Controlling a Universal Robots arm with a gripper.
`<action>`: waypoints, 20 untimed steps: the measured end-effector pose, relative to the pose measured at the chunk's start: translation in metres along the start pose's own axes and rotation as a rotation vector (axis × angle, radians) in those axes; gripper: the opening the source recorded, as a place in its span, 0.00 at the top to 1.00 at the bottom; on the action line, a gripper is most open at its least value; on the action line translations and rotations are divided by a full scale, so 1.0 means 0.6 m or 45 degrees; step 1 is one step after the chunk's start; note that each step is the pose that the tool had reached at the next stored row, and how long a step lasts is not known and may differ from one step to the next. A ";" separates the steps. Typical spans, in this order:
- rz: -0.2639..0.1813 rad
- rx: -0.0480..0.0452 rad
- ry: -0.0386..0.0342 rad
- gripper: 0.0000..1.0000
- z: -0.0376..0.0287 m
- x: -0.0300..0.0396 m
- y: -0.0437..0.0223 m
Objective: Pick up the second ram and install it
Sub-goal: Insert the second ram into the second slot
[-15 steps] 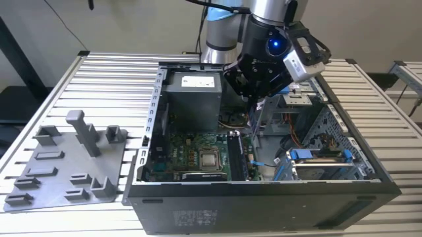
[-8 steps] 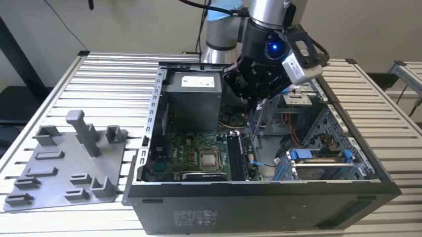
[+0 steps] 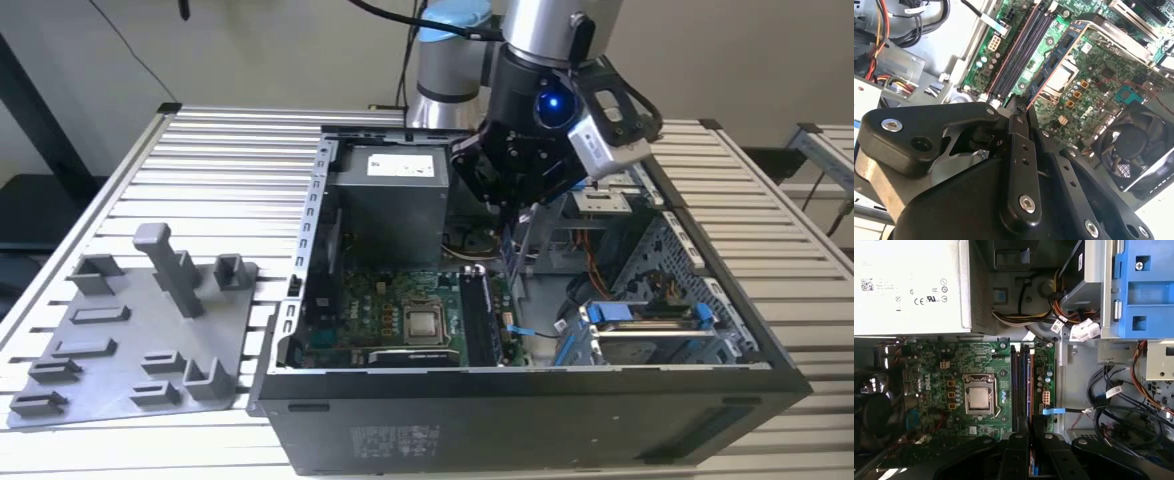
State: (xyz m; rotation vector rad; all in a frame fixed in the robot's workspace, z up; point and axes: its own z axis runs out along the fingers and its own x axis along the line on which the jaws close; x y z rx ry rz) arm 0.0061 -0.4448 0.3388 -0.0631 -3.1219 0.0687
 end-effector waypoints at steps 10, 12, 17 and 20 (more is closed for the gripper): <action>0.000 0.005 -0.0002 0.86 0.016 0.000 0.001; 0.000 0.007 -0.0003 0.86 0.020 0.000 0.002; 0.001 0.022 -0.0010 0.86 0.031 0.000 0.002; 0.001 0.027 -0.0010 0.86 0.032 -0.001 0.002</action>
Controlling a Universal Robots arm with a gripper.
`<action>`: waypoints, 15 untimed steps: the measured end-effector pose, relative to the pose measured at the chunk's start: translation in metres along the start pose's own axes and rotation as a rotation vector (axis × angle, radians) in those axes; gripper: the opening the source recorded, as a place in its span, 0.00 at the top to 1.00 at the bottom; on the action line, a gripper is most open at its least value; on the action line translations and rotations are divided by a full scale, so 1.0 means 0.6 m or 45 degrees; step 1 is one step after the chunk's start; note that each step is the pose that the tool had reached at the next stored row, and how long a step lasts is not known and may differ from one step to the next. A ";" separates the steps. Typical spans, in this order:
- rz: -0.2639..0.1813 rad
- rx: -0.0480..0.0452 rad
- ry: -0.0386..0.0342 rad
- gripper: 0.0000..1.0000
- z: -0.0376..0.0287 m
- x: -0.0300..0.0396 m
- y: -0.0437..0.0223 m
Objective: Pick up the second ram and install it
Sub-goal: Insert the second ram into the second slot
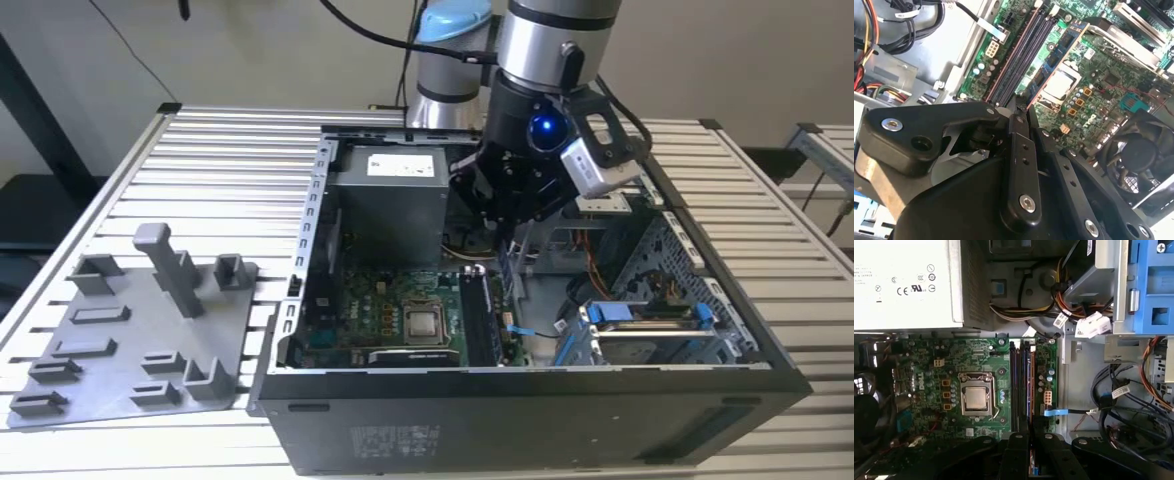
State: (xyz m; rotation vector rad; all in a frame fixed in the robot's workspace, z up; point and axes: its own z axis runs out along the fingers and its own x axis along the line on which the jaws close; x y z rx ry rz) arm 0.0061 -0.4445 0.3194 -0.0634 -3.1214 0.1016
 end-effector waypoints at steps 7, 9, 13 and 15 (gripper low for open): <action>-0.008 0.006 -0.0008 0.86 0.008 0.011 0.000; -0.009 0.006 -0.0008 0.86 0.014 0.012 0.000; -0.009 0.006 -0.0009 0.86 0.026 0.013 0.001; -0.009 0.006 -0.0009 0.86 0.032 0.013 0.002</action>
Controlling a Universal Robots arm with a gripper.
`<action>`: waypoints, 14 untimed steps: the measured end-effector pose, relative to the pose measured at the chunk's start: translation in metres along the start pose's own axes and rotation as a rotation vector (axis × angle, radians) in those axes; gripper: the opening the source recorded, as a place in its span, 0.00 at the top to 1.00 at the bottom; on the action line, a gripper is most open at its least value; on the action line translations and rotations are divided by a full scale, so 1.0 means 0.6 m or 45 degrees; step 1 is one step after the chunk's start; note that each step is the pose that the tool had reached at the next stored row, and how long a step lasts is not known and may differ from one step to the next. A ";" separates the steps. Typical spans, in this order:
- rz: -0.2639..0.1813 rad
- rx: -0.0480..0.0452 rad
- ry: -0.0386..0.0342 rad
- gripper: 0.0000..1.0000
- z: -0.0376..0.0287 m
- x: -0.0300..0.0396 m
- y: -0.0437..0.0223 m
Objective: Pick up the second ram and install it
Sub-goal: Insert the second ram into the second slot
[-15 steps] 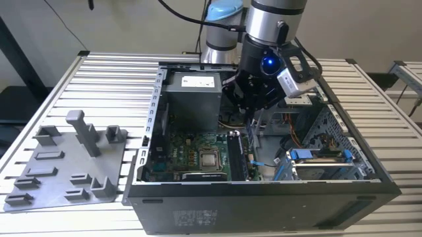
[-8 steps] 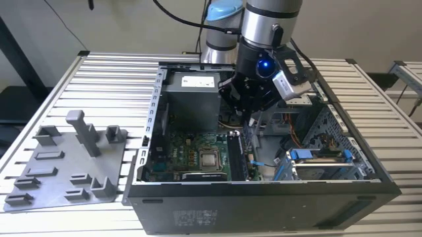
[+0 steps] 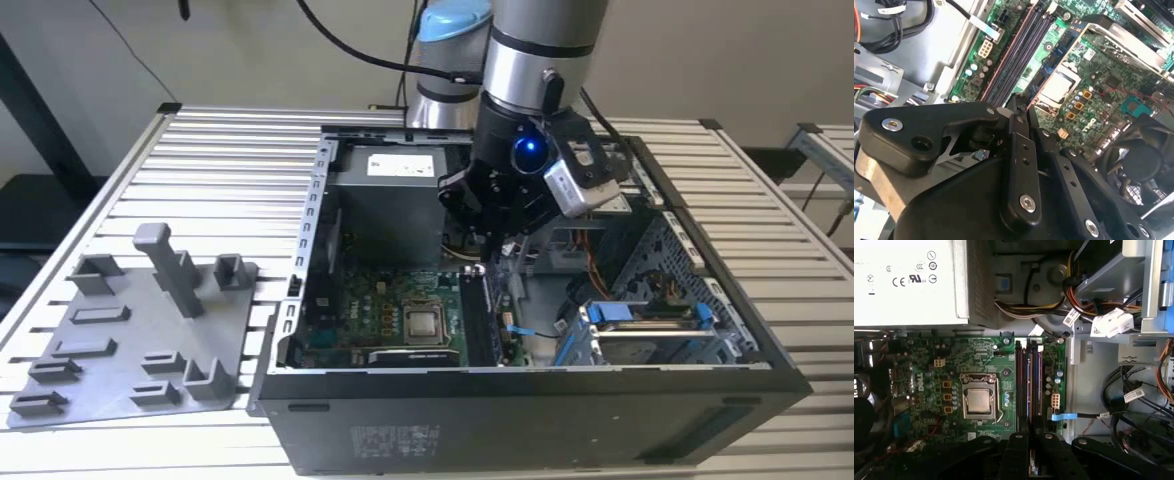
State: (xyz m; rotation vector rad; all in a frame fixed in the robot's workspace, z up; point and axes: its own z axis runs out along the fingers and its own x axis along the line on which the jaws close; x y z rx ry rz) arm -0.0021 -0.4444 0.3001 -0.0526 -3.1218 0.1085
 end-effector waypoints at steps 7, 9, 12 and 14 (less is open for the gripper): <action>0.000 0.000 0.0001 0.86 0.021 0.000 0.001; 0.000 0.000 0.0001 0.86 0.027 0.000 0.002; 0.000 0.001 0.0002 0.86 0.036 0.000 0.002; 0.000 0.001 0.0001 0.86 0.040 0.000 0.001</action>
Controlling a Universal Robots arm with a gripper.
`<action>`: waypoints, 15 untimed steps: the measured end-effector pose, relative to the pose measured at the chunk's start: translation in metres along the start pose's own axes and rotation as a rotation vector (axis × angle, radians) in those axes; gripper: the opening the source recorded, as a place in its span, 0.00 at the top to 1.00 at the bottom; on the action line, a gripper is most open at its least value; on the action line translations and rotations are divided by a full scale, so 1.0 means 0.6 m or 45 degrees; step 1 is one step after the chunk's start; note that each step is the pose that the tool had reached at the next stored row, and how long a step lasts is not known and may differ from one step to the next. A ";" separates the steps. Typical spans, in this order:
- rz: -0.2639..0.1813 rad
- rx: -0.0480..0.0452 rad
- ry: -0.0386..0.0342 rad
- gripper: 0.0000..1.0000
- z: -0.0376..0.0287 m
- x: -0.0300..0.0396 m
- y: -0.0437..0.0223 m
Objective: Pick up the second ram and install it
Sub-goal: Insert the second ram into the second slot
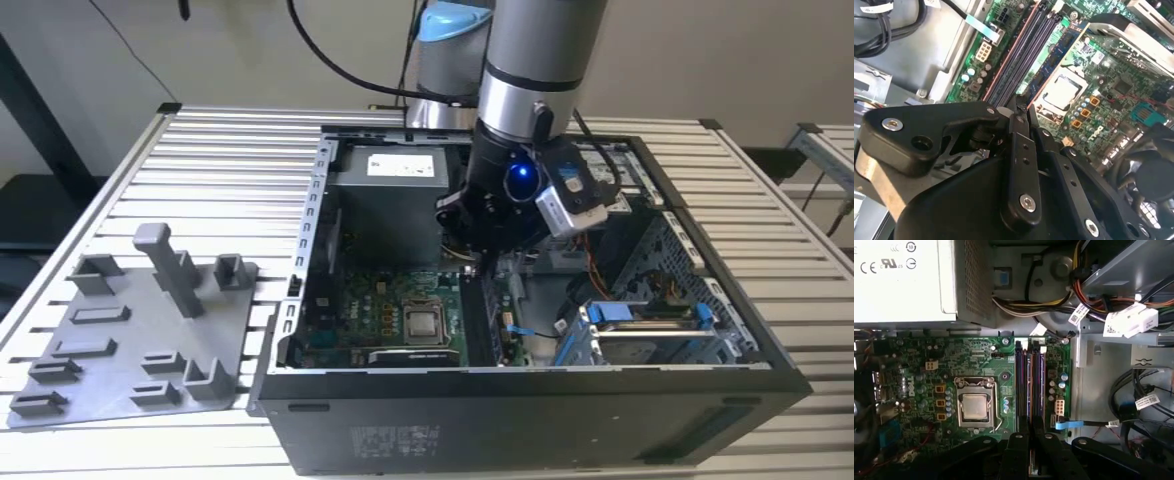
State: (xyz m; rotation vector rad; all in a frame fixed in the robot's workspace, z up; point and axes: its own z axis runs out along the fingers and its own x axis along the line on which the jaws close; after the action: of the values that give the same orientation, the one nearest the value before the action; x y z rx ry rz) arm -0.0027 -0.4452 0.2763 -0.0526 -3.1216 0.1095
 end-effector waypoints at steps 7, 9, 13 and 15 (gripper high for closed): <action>-0.002 0.000 -0.0001 0.86 0.021 0.000 0.001; -0.002 0.000 -0.0001 0.86 0.027 0.000 0.001; -0.003 0.000 -0.0002 0.86 0.039 0.002 0.002; -0.003 0.000 -0.0001 0.86 0.045 0.004 0.002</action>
State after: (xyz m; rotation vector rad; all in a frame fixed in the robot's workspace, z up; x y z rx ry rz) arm -0.0058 -0.4457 0.2493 -0.0494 -3.1217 0.1098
